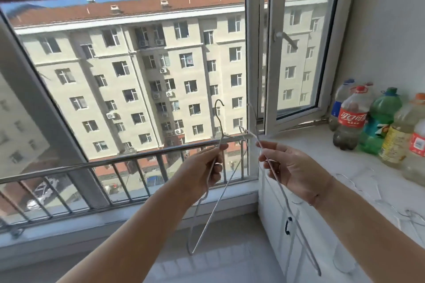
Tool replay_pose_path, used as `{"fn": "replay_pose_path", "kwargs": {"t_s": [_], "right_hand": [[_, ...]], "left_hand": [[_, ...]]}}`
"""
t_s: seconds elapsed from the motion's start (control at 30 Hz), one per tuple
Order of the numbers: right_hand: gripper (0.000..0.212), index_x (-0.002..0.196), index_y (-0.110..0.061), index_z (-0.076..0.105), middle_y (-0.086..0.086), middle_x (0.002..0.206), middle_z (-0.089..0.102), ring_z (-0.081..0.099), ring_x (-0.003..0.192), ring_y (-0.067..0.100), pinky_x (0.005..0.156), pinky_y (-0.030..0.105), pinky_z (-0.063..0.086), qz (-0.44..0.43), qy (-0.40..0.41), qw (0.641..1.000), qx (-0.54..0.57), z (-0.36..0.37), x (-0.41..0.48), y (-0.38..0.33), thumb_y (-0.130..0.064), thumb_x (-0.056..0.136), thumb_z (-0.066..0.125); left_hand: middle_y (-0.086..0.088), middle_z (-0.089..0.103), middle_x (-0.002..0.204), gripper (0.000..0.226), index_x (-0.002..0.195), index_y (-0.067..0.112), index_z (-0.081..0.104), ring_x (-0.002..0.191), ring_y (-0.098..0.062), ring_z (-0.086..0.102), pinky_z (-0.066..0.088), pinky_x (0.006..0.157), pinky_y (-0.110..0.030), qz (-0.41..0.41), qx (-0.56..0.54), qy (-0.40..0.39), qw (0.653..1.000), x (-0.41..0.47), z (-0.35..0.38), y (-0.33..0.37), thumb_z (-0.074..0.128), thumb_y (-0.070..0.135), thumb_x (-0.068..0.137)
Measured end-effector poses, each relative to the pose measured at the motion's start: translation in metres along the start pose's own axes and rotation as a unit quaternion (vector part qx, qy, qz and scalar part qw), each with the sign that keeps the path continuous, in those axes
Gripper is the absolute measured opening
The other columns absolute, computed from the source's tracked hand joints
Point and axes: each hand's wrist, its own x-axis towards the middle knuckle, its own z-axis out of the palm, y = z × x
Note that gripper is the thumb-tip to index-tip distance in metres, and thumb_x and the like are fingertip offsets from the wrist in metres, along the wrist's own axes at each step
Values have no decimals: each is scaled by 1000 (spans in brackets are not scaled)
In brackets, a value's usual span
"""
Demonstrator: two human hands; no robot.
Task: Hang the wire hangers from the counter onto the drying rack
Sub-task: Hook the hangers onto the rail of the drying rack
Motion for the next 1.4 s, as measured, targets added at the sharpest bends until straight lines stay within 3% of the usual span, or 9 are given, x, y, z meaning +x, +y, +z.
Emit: {"fn": "replay_pose_path", "kwargs": {"t_s": [0.1,0.17,0.3,0.4,0.53,0.67,1.03,1.3,1.4], "right_hand": [[25,108,-8,62,5,72,59,50,63,14,58,23,37,17,-47,999,10,46,-5,-2,-4,84,55],[27,108,-8,63,5,71,59,50,62,13,56,22,38,32,-73,997,21,78,-7,-2,-3,82,56],[39,115,-7,62,5,66,59,50,58,13,48,20,40,40,-136,989,29,143,-9,0,-5,76,58],[45,118,-7,61,5,68,60,51,54,12,44,19,40,33,-180,983,30,197,-6,5,-8,73,59],[39,111,-8,64,5,63,60,55,48,10,40,19,43,27,-229,972,47,269,0,13,-7,72,59],[37,107,-12,67,3,65,59,54,52,10,43,18,42,16,-265,963,37,341,8,23,-10,71,60],[30,115,-11,61,3,62,60,49,51,10,44,17,38,-31,-271,962,6,493,47,-3,-1,88,52],[23,102,-17,64,2,65,59,50,51,8,44,17,38,-74,-241,967,-22,537,84,-31,-2,87,55],[25,107,-16,63,2,67,59,51,54,8,46,18,38,-76,-228,970,-40,543,96,-31,-3,88,54]], "left_hand": [[3,50,57,17,99,9,66,45,-6,41,32,39,-14,33,5,19,999,-46,-26,24,59,16,85],[3,49,57,32,102,8,66,46,-6,41,32,40,-15,53,15,35,998,-76,-46,40,67,20,73],[1,50,58,28,117,6,62,47,-8,43,34,40,-16,97,8,66,993,-128,-94,70,50,11,93],[1,50,57,25,112,7,66,46,-8,43,36,38,-17,120,3,93,988,-159,-133,94,51,11,92],[3,51,56,22,106,9,68,46,-7,42,34,40,-16,142,2,125,982,-198,-185,125,52,13,91],[4,52,56,24,111,9,65,46,-6,43,33,43,-17,160,8,143,977,-231,-232,155,52,13,91],[2,49,61,21,107,9,66,50,-7,40,32,43,-18,250,29,158,955,-255,-303,258,51,13,93],[3,53,63,19,102,12,69,55,-8,43,34,50,-20,313,29,179,932,-235,-328,299,54,17,93],[3,53,65,19,102,14,69,59,-9,43,34,54,-23,316,34,193,928,-226,-339,305,54,17,93]]}}
